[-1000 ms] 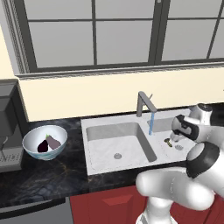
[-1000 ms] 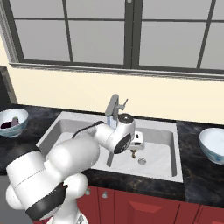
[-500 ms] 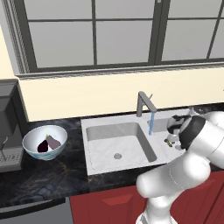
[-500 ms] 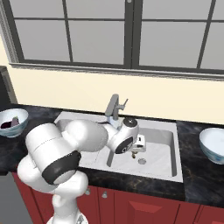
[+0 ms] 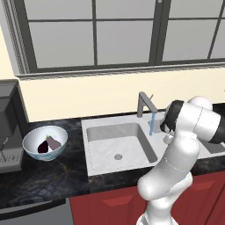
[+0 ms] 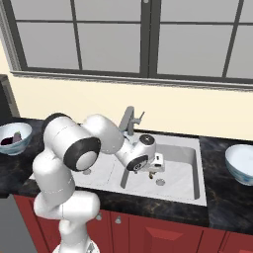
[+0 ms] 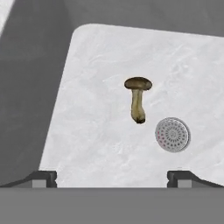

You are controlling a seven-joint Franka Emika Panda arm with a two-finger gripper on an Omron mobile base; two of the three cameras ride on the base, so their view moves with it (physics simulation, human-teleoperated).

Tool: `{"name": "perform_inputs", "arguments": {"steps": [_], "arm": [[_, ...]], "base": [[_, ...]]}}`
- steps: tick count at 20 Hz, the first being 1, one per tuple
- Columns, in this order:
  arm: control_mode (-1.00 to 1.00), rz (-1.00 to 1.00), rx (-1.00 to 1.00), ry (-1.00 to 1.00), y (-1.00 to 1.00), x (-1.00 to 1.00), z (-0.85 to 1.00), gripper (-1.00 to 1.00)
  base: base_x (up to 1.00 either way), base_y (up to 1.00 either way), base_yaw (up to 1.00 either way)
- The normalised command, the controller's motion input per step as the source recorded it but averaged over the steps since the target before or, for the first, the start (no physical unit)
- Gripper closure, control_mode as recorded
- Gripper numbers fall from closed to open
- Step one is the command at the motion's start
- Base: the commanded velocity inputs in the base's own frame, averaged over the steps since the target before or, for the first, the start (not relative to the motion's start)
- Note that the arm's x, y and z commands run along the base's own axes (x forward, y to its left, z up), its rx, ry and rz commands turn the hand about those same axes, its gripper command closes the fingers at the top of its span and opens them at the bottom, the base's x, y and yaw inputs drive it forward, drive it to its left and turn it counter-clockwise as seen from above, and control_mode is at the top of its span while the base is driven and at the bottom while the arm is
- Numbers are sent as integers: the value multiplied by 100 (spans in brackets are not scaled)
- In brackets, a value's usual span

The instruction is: Pick the eggplants from the sink and place them in one bowl. Place the mushroom in the other bowl. Then turn off the sink faucet.

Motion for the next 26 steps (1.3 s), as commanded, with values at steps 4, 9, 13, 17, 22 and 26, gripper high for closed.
{"name": "perform_inputs", "arguments": {"steps": [4, 9, 13, 17, 22, 26], "arm": [[-100, 0, 0, 4, -15, 37, -27, -100], [-100, 0, 1, 5, -15, 34, -27, -100], [-100, 0, 0, 6, -11, 34, -31, -100], [-100, 0, 0, 8, -4, 40, -33, -100], [-100, 0, 0, 7, -3, 40, -29, -100], [-100, 0, 0, 3, -10, 34, -23, -100]], "base": [[0, 0, 0], [0, 0, 0], [0, 0, 0], [0, 0, 0], [0, 0, 0], [0, 0, 0]]}}
